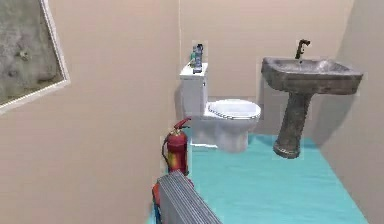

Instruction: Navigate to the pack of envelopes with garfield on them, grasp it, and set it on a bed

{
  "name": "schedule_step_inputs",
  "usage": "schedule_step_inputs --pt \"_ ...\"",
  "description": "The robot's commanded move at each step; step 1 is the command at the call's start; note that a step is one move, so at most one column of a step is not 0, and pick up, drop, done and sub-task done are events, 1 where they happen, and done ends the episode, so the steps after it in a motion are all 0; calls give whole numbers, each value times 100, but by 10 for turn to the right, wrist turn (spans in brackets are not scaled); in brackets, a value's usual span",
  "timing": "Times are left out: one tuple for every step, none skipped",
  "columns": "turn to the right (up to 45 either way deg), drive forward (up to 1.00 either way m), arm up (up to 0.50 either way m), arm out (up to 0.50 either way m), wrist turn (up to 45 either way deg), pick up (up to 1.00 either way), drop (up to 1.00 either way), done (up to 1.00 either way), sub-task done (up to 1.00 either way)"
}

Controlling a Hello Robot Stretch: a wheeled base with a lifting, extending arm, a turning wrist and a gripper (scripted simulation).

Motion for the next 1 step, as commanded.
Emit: schedule_step_inputs --pt "60 0 0 0 0 0 0 0 0"
